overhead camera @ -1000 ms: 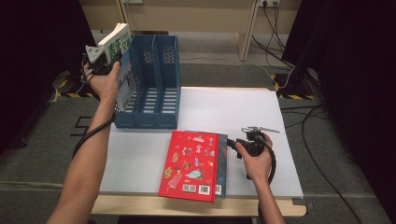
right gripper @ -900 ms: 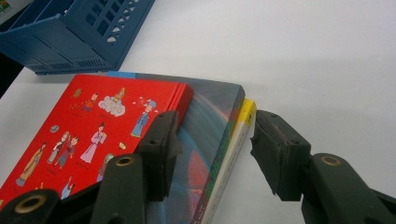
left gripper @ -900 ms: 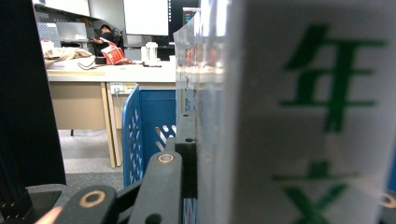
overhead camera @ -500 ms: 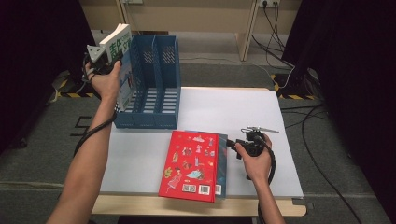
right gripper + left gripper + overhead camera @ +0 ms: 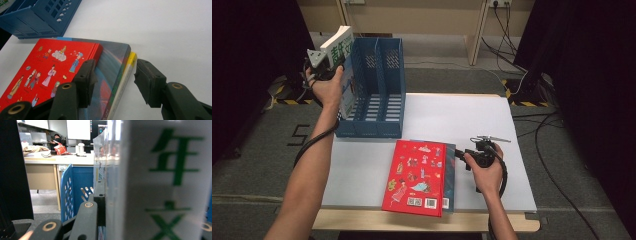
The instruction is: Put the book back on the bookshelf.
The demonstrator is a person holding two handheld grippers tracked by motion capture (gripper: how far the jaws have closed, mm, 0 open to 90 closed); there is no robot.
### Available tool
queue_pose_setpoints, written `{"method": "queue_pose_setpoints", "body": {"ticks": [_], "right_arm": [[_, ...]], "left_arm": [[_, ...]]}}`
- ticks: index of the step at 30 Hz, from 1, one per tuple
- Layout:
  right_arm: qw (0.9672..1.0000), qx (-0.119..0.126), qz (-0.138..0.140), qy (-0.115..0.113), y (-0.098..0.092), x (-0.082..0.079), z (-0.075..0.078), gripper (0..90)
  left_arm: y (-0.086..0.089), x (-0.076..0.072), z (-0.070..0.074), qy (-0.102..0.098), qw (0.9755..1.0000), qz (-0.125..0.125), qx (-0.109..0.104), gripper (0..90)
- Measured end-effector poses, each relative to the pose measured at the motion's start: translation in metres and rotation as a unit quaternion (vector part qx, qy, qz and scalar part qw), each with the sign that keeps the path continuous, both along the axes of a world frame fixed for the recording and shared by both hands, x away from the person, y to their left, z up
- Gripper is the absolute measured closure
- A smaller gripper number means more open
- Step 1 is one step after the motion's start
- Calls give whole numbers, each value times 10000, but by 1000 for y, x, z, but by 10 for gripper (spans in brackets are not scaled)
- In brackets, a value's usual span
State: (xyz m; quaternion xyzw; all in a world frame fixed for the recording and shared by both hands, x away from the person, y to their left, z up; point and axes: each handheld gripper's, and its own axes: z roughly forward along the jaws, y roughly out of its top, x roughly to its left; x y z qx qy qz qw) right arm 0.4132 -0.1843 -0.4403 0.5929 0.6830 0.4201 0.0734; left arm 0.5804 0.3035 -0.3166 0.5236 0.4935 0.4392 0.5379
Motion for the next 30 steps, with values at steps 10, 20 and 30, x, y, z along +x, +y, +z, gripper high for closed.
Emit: {"method": "queue_pose_setpoints", "body": {"ticks": [10, 20, 30], "right_arm": [[10000, -2, -3, 10, 0, 0, 1, 505], [10000, -5, -19, 9, 0, -1, 1, 505], [10000, -13, -5, 28, 2, -1, 1, 505]], "left_arm": [[1, 3, -4, 38, 10000, 13, -52, 734], [0, 6, -11, 126, 9999, -26, -70, 733], [-3, 10, -18, 193, 9998, -31, -85, 733]]}}
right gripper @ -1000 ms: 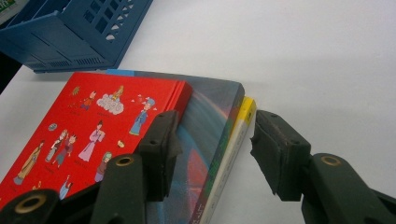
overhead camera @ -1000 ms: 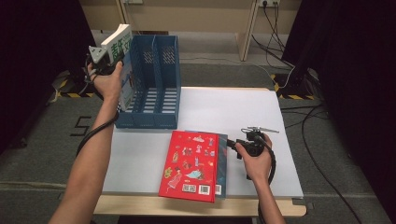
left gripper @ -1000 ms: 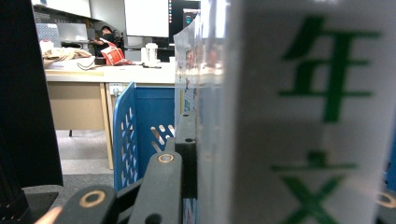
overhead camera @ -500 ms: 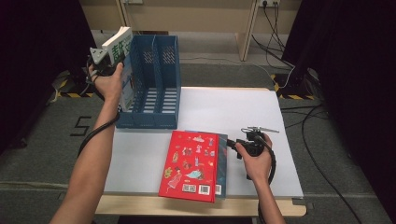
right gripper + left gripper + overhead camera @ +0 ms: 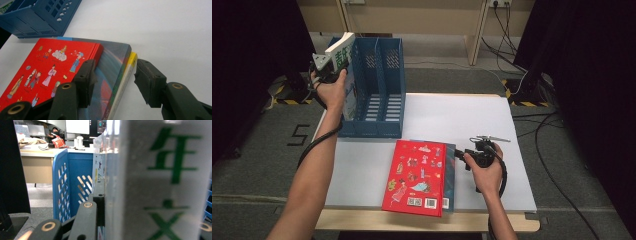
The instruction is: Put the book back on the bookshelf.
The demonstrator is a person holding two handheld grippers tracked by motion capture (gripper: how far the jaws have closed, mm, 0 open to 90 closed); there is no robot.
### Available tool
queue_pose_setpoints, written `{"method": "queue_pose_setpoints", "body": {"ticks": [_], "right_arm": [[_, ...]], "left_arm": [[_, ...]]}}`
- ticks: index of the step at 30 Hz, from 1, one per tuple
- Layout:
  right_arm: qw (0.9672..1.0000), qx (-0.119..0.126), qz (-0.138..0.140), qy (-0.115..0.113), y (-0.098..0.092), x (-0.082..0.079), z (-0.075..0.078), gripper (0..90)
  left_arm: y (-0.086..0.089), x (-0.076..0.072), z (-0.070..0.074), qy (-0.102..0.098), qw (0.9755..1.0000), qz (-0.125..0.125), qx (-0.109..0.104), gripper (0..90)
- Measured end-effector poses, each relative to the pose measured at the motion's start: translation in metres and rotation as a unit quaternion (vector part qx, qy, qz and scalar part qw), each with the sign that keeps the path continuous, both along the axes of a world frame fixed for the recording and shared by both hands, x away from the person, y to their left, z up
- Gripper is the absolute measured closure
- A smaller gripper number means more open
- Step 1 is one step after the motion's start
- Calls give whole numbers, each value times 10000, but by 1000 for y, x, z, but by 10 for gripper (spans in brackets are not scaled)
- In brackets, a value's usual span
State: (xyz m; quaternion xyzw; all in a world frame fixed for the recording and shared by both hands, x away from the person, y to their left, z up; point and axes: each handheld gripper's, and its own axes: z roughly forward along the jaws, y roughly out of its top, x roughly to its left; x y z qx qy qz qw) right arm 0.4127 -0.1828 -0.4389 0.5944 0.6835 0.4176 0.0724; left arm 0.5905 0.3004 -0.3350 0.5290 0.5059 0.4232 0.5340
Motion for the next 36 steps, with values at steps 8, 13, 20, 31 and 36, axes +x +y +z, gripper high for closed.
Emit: {"method": "queue_pose_setpoints", "body": {"ticks": [8, 13, 20, 31, 36], "right_arm": [[10000, -68, 2, -55, 1, 0, 1, 503], [10000, -78, 2, -36, 1, 0, 0, 503], [9999, -120, -9, -87, 1, -1, 0, 503], [9999, -114, -11, -85, 2, -1, 0, 504], [9999, -124, -9, -92, 2, -2, 1, 504]], "left_arm": [[-1, 3, -8, 79, 10000, 10, -2, 733], [-2, 5, -11, 86, 10000, 7, -2, 732], [-1, 8, -18, 11, 9999, -89, -99, 731], [-4, 7, -25, 35, 10000, -41, 53, 729], [-3, 5, -38, 155, 9998, -43, 97, 727]]}}
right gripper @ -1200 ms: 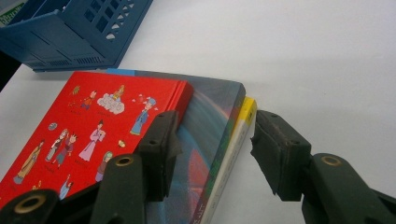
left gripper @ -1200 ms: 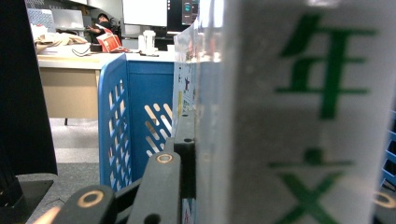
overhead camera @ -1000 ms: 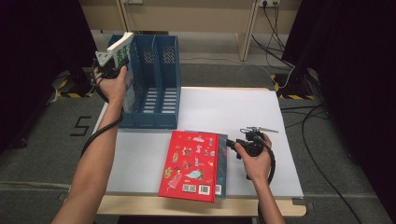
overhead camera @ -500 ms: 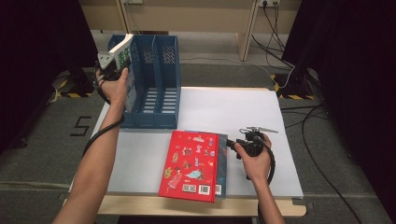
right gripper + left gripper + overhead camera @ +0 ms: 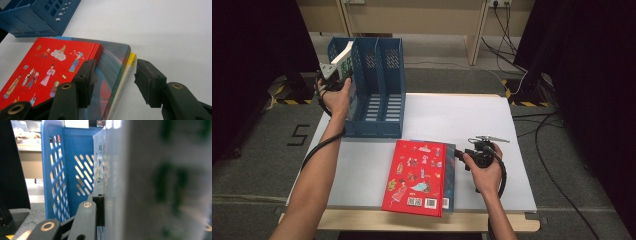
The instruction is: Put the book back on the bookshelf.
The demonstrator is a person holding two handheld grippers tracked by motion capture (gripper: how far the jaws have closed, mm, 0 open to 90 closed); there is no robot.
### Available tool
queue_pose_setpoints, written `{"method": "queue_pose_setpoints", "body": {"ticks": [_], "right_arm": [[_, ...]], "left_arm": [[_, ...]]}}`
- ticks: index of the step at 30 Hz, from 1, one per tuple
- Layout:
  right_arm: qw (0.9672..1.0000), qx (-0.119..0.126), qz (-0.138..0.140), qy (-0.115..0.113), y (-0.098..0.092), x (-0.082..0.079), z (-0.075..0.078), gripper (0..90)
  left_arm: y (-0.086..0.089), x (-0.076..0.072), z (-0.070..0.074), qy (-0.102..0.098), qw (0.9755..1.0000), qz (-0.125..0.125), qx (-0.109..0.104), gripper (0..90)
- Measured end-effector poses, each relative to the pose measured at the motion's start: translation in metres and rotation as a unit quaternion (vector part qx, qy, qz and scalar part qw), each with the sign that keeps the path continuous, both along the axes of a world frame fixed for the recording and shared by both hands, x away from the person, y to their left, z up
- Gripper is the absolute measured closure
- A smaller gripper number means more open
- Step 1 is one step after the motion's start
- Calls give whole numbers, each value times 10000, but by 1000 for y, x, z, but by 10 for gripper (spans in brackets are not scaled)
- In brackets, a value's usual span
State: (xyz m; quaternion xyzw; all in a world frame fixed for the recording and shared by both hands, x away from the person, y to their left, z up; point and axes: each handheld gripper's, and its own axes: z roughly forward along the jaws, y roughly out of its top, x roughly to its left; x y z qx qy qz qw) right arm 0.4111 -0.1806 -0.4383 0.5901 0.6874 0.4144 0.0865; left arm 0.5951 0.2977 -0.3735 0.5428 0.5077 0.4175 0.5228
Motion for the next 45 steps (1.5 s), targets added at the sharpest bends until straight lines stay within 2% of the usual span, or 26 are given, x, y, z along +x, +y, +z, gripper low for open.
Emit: {"method": "queue_pose_setpoints", "body": {"ticks": [6, 11, 16, 21, 24, 26, 28, 31, 32, 33, 38, 45], "right_arm": [[10000, 6, 3, 25, 1, 0, 0, 503], [10000, -4, 35, -8, 2, -1, 0, 503], [10000, -5, 45, 14, 3, -2, 0, 502], [10000, -8, 41, 2, 4, -3, 1, 502], [10000, -20, 38, -18, 3, -3, 1, 501], [10000, -17, 26, -5, 3, -3, 2, 501], [10000, -16, 28, 6, 3, -4, 2, 500], [10000, -8, 30, 0, 4, -4, 2, 500], [10000, -1, 36, 16, 4, -4, 3, 499], [10000, -3, 35, 13, 4, -4, 3, 499], [10000, 6, 25, 6, 3, -4, 3, 498], [10000, 33, -38, 5, -1, -3, 3, 496]], "left_arm": [[-1, -6, -4, 91, 9999, -32, 117, 722], [-2, -14, -2, 230, 9991, -9, 365, 717], [-2, -20, 0, 296, 9984, 16, 488, 713], [1, -26, 6, 498, 9976, 3, 490, 704], [2, -29, 8, 553, 9970, -42, 548, 689], [2, -34, 9, 591, 9967, -69, 550, 677], [3, -39, 9, 694, 9966, -127, 433, 674], [3, -41, 9, 768, 9962, -180, 375, 668], [3, -42, 8, 819, 9959, -201, 329, 659], [3, -42, 7, 893, 9954, -306, 187, 656], [2, -39, 9, 992, 9945, -296, 176, 651], [2, -32, 14, 941, 9952, -154, 199, 618]]}}
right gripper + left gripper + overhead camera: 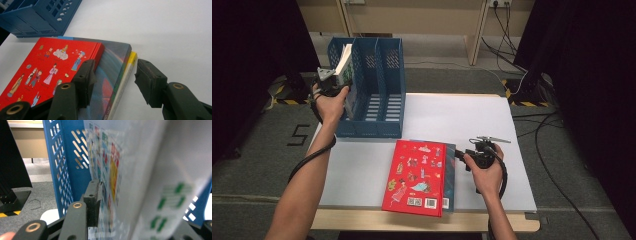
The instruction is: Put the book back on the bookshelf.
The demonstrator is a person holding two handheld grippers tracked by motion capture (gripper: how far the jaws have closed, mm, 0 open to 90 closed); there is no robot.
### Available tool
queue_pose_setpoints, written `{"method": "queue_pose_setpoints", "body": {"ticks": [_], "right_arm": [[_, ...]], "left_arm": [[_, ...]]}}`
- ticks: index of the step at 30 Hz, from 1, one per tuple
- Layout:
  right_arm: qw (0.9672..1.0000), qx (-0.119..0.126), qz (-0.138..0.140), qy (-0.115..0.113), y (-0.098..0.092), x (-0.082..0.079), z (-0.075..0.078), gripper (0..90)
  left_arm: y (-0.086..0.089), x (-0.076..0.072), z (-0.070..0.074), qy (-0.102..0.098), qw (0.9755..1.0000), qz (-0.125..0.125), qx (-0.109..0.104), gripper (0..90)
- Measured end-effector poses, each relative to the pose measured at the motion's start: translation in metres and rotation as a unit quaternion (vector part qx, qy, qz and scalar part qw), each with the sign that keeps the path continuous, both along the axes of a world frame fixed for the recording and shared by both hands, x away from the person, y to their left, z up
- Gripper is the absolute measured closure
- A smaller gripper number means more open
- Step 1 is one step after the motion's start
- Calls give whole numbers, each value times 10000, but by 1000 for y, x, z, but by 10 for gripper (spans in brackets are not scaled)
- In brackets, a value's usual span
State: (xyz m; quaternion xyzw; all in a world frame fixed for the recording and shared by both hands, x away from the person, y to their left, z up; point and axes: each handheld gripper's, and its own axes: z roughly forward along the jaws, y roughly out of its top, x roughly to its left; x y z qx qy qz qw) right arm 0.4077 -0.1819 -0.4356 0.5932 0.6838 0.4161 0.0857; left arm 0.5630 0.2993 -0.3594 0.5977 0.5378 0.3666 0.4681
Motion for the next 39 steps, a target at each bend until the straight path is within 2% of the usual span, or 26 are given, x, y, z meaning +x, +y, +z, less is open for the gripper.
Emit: {"method": "queue_pose_setpoints", "body": {"ticks": [8, 11, 25, 30, 39], "right_arm": [[10000, 7, 14, 15, 0, 0, 1, 494], [10000, 28, 6, 21, -1, 0, 1, 494], [10000, 8, 23, 10, -1, 0, 2, 493], [10000, 6, 17, 26, -1, 0, 2, 493], [10000, 3, 0, 25, -2, 1, 1, 493]], "left_arm": [[-6, 12, 2, 134, 9999, 36, 64, 645], [-7, 16, 3, 182, 9997, 58, 151, 666], [-4, 21, 9, 423, 9990, 145, 77, 731], [-5, 20, 8, 385, 9991, 184, 56, 734], [-2, 15, 3, 112, 9997, 203, -30, 737]]}}
